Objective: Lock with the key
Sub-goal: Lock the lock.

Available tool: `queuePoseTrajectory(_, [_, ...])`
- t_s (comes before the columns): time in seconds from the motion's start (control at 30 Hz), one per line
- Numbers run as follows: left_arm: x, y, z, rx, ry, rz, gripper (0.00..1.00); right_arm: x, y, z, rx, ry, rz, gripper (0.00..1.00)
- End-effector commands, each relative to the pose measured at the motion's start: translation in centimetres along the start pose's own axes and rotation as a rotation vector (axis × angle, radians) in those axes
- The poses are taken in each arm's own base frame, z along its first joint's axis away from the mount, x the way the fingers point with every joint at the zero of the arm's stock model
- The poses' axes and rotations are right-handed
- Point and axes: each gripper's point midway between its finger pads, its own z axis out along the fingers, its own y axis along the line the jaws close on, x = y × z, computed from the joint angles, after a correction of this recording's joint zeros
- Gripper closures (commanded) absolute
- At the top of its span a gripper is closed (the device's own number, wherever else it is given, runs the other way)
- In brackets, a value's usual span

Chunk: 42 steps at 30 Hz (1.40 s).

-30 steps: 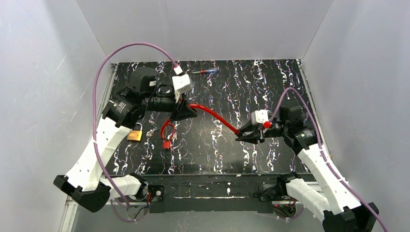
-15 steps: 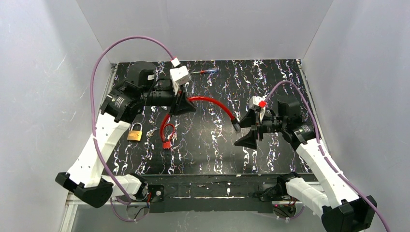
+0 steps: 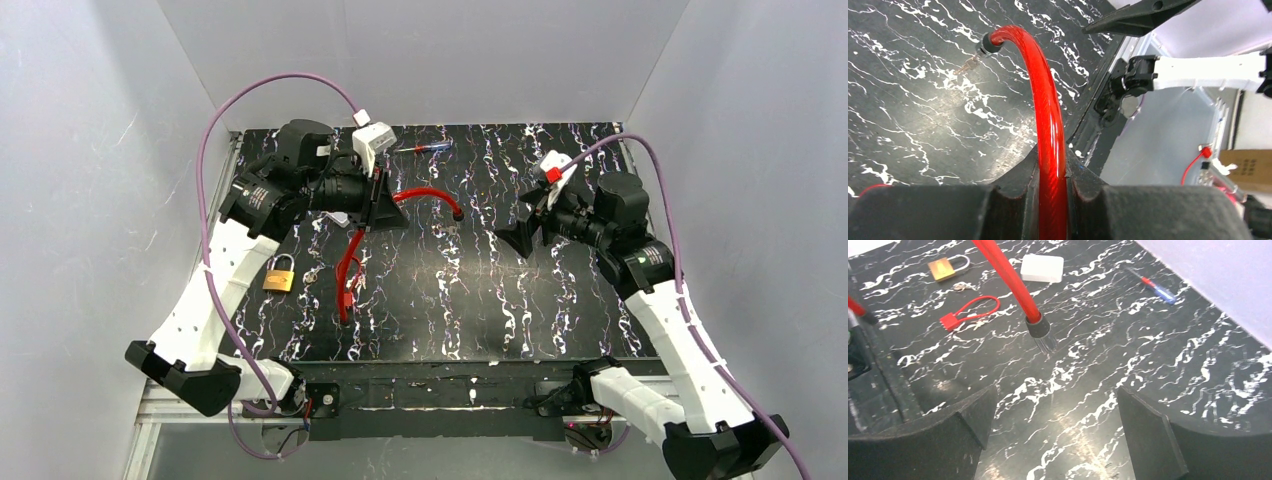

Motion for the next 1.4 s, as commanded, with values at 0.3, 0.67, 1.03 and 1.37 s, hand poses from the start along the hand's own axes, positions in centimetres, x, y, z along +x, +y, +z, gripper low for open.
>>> queuePoseTrajectory(0.3, [-4.8,-2.7,-0.8,0.069,-0.174,-0.352,1.0,-2.5,-2.1,1.6,0.051,-0.06,-0.112,0.05])
queuePoseTrajectory(0.67, [-5.3,-2.7,0.2,0.128,-0.172,-0.478,1.0,-2.9,-2.2,4.0,0.062,-0.083,-0.104,0.13])
queuePoseTrajectory(1.03, [-6.8,-3.1,0.8,0.214,-0.168,-0.557,1.0,-2.9,-4.0,7.1,0.157,-0.103,-0.246,0.18])
queuePoseTrajectory(1.37, [-6.2,-4.0,0.6,0.279,-0.144,-0.505,1.0,-0.9,-5.1,7.9,0.196,-0.07,-0.299,0.74])
